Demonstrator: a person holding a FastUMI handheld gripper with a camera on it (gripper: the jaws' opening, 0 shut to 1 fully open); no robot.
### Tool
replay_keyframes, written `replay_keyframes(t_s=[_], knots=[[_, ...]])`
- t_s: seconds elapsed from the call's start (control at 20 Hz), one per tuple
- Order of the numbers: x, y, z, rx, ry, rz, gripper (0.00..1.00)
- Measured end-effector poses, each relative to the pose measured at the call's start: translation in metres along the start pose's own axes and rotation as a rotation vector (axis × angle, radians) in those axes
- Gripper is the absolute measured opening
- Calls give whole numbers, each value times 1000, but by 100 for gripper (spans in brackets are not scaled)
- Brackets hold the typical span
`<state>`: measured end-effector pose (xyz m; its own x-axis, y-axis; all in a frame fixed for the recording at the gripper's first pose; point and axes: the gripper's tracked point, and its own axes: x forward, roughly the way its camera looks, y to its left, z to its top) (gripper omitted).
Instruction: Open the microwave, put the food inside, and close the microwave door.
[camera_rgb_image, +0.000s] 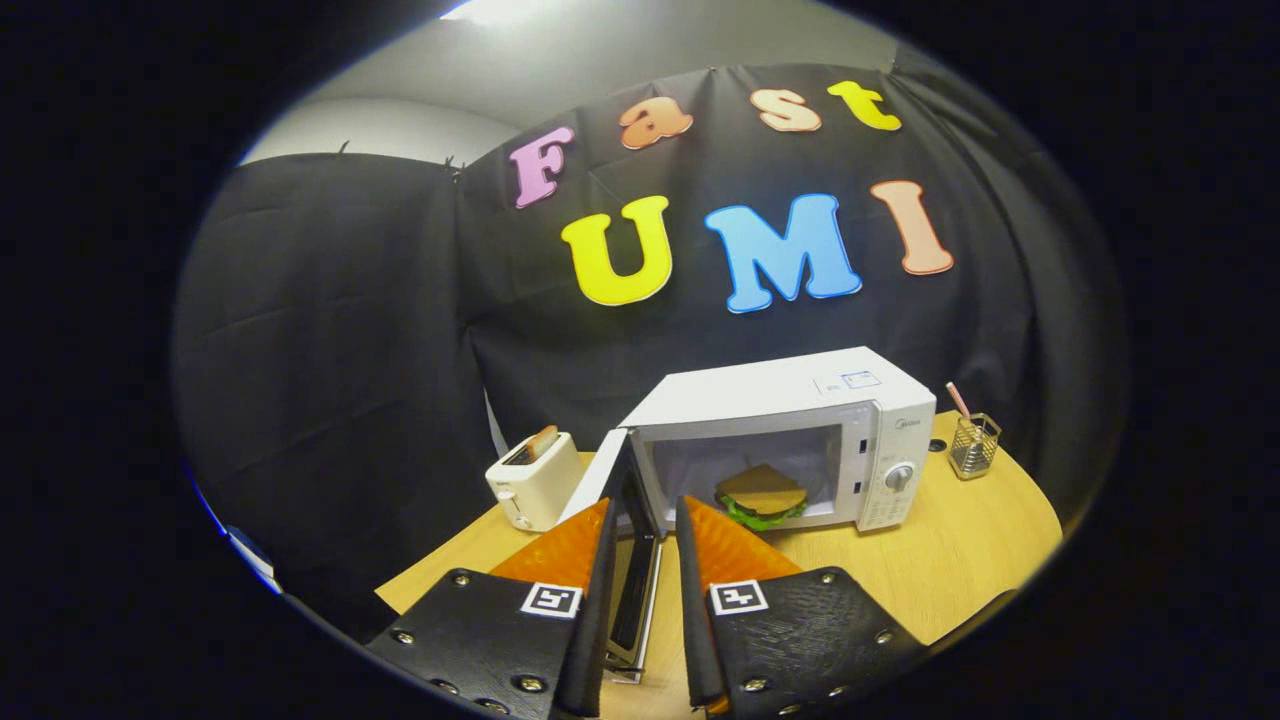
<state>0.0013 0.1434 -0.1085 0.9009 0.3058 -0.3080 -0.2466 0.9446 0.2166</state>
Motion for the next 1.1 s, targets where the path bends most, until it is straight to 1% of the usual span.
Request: replay_keyframes(t_s=[0.05,0.1,0.15,0.3,0.4,0.6,0.85,1.1], knots=[[-7,1,5,-25,-3,-3,3],[-6,14,4,-39,-6,20,3],[-8,31,5,-48,-3,69,0],[-12,69,2,-91,-4,175,0],[-13,97,-5,-95,3,247,0],[-12,138,-30,-114,58,347,0],[-7,160,-67,-92,153,392,0],[-4,161,-101,-91,237,393,0]])
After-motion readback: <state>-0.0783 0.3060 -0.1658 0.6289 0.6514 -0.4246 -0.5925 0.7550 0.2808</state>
